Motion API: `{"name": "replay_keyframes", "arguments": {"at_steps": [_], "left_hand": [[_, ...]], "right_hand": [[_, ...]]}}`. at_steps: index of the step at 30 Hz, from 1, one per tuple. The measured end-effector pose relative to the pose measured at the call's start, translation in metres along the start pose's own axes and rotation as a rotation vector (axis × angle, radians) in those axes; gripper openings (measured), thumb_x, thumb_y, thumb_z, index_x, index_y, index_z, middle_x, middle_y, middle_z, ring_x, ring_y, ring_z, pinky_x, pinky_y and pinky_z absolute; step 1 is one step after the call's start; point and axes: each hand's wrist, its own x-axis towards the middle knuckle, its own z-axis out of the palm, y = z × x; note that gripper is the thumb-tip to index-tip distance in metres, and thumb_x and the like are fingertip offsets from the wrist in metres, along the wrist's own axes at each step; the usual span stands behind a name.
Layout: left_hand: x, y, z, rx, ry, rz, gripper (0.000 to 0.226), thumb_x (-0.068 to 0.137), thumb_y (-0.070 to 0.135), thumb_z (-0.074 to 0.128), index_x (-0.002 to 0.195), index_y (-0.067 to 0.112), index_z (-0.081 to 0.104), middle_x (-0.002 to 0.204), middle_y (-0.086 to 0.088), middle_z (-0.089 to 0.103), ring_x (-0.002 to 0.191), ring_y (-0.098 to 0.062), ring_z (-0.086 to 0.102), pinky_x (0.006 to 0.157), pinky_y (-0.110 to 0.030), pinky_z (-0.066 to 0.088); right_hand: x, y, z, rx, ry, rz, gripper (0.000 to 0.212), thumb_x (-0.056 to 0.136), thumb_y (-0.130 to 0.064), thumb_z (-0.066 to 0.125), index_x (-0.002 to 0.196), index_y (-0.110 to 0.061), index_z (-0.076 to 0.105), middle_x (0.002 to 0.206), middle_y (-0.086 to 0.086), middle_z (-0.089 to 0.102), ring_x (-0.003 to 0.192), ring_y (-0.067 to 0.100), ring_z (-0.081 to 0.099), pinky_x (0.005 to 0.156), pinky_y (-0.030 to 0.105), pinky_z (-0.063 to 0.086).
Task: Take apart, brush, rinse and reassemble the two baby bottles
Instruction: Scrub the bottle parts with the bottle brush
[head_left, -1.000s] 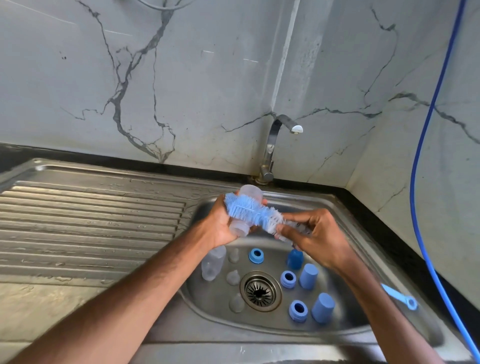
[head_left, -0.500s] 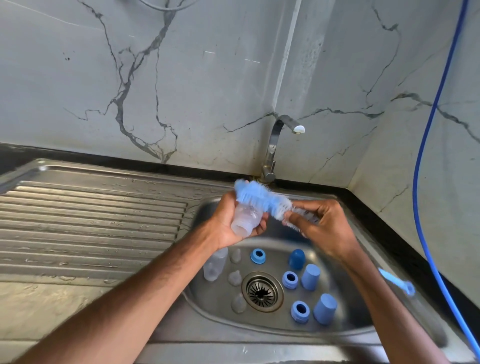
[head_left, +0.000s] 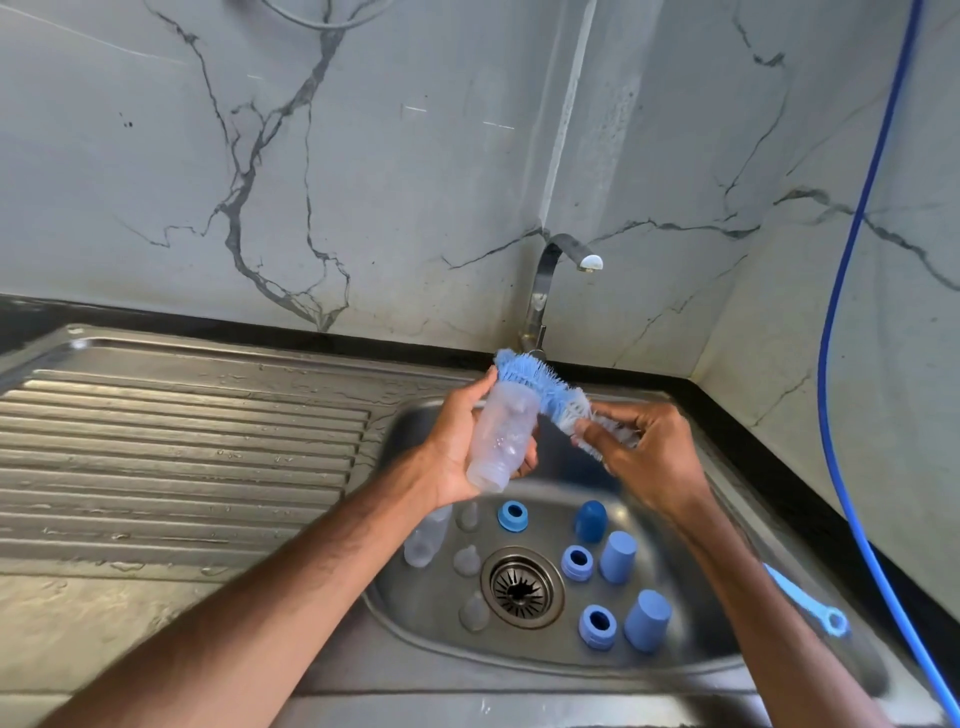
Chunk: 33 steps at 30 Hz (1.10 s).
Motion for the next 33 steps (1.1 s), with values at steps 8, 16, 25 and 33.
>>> {"name": "replay_keyframes", "arguments": {"at_steps": [8,16,25,33], "left_hand": [[0.001,0.004,0.002,-0.088,0.055,0.007,0.033,0.100,0.033,0.055,0.103,0.002,0.067,0.081,-0.012,0.064,0.059,-0.020,0.058,0.051,-0.028,0.054],[-0.004,0.003,-0.007,-0.089,0.183,0.026,0.030,0.103,0.029,0.057,0.098,0.001,0.064,0.071,-0.014,0.072,0.054,-0.022,0.070,0.046,-0.028,0.056],[-0.009,0.001,0.004,-0.051,0.166,0.011,0.024,0.102,0.025,0.054,0.101,0.003,0.064,0.077,-0.011,0.066,0.056,-0.019,0.064,0.048,-0.027,0.054],[-0.004,0.002,0.001,-0.161,0.216,0.014,0.031,0.102,0.030,0.054,0.104,0.001,0.061,0.069,-0.016,0.069,0.055,-0.021,0.066,0.049,-0.028,0.056]], "right_hand": [[-0.008,0.001,0.000,0.069,0.049,-0.094,0.027,0.090,-0.014,0.080,0.109,-0.033,0.080,0.081,-0.021,0.077,0.055,-0.002,0.063,0.052,0.011,0.045],[-0.015,-0.002,0.002,0.173,-0.344,-0.119,0.026,0.093,-0.015,0.076,0.113,-0.032,0.079,0.091,-0.007,0.081,0.060,0.015,0.067,0.054,0.023,0.053],[-0.011,0.001,0.000,0.228,-0.178,-0.084,0.023,0.091,-0.015,0.077,0.111,-0.026,0.080,0.092,-0.008,0.081,0.061,0.004,0.069,0.053,0.014,0.049],[-0.008,-0.004,0.011,0.139,-0.102,-0.073,0.022,0.093,-0.017,0.076,0.109,-0.032,0.079,0.088,-0.015,0.080,0.063,0.001,0.070,0.053,0.016,0.051]]}}
